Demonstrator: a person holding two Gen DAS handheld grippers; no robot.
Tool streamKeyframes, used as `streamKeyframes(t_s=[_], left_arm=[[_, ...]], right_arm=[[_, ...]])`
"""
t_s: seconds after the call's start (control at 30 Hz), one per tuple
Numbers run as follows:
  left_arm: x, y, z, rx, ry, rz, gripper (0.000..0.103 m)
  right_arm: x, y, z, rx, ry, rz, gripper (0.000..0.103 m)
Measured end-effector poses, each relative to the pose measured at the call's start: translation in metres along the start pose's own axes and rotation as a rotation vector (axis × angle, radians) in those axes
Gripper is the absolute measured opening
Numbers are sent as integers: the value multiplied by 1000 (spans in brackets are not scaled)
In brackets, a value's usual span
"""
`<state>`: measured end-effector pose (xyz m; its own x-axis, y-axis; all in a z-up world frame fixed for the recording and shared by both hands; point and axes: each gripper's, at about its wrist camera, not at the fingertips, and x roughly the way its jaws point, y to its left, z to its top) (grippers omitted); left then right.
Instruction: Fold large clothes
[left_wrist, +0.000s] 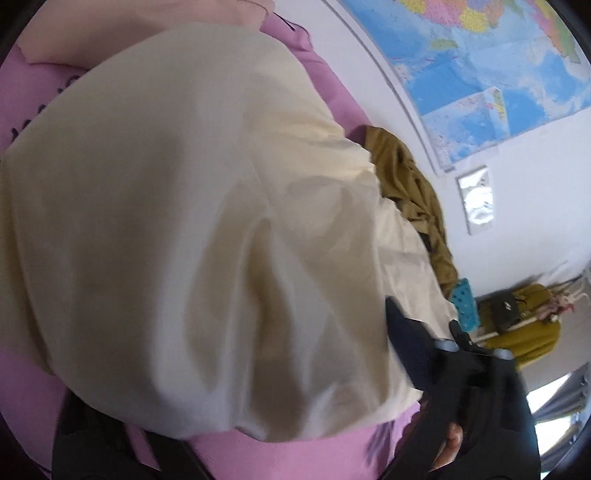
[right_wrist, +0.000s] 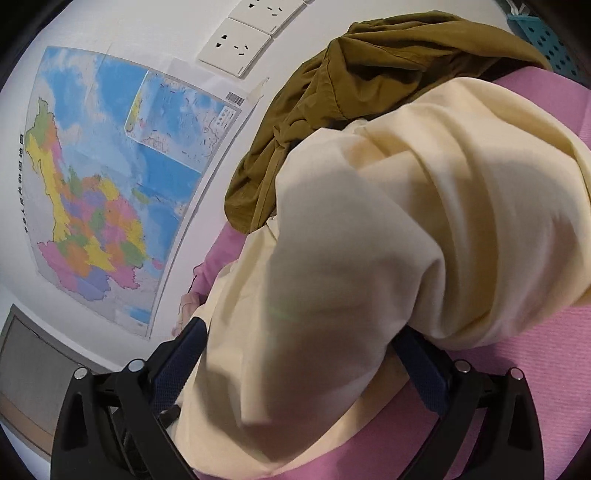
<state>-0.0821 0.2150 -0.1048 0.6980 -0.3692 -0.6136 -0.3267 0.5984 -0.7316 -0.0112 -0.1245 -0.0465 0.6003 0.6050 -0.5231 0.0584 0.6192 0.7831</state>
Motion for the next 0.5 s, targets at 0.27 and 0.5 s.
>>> streamKeyframes(t_s=[0.27,0.5], left_arm=[[1,6,7,14,40,-38,78],[10,-10,11,76,63,29,58]], right_arm=[[6,-14,8,28,37,66,76],[10,-9,10,-31,70,72,37]])
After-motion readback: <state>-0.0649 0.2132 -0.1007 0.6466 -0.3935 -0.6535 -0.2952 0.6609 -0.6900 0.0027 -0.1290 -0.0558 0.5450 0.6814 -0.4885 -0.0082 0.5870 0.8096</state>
